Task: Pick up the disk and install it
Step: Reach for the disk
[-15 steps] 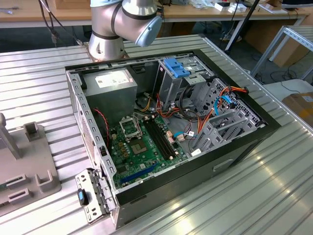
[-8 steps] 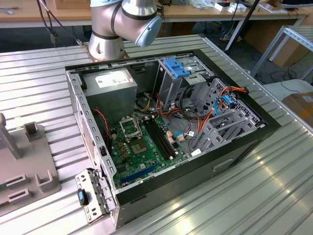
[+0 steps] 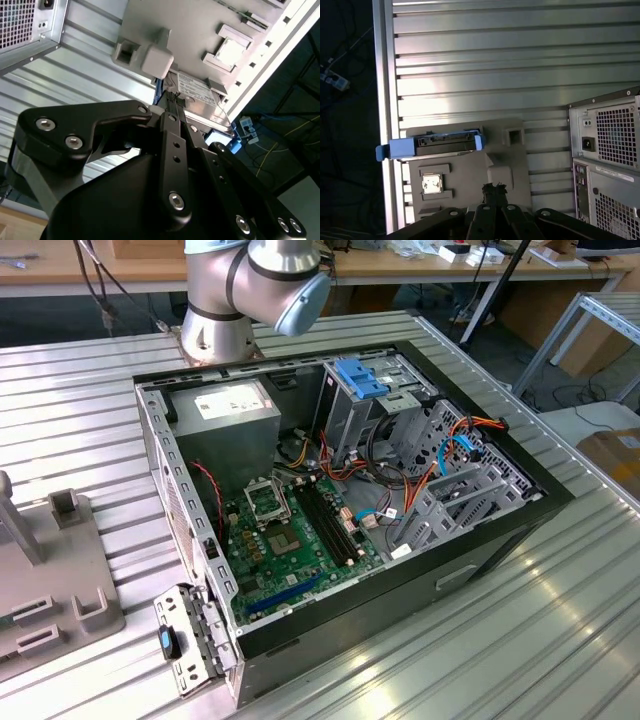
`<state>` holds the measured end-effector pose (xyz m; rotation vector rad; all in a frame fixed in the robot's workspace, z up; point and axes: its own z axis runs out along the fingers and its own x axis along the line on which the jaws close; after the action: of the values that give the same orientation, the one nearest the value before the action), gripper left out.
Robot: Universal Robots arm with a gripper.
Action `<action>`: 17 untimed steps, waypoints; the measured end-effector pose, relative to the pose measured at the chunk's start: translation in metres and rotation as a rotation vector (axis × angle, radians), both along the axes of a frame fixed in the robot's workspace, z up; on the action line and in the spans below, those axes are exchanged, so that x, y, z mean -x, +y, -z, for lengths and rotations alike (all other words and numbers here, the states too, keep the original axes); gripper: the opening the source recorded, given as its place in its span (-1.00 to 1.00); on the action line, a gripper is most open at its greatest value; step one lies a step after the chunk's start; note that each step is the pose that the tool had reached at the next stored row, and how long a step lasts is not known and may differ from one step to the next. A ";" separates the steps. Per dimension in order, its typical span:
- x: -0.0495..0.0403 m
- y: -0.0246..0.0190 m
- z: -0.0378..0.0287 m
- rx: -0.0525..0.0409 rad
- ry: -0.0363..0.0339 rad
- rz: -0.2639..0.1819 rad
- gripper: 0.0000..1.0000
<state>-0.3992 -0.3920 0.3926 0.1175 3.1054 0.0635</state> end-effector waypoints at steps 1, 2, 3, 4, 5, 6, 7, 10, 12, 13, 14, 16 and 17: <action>0.0085 0.0000 0.0001 0.0001 0.0000 0.000 -0.79; 0.0166 0.0001 0.0003 0.0000 0.0000 0.000 -0.79; 0.0224 0.0001 0.0005 0.0000 0.0000 0.000 -0.79; 0.0249 0.0002 0.0004 0.0001 0.0001 0.000 -0.79; 0.0270 0.0002 0.0005 0.0000 0.0001 0.000 -0.79; 0.0289 0.0002 0.0006 0.0001 0.0001 0.000 -0.79; 0.0293 0.0001 0.0006 0.0000 0.0000 0.000 -0.79; 0.0294 0.0002 0.0006 0.0000 0.0000 0.000 -0.79; 0.0295 0.0001 0.0005 0.0000 0.0001 0.000 -0.79; 0.0295 0.0002 0.0006 0.0000 0.0000 0.000 -0.79; 0.0295 0.0001 0.0006 0.0000 0.0000 0.000 -0.79; 0.0296 0.0002 0.0006 0.0000 0.0000 0.000 -0.79; 0.0296 0.0001 0.0006 0.0000 0.0004 0.000 -0.79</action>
<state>-0.4288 -0.3918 0.3920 0.1174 3.1058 0.0635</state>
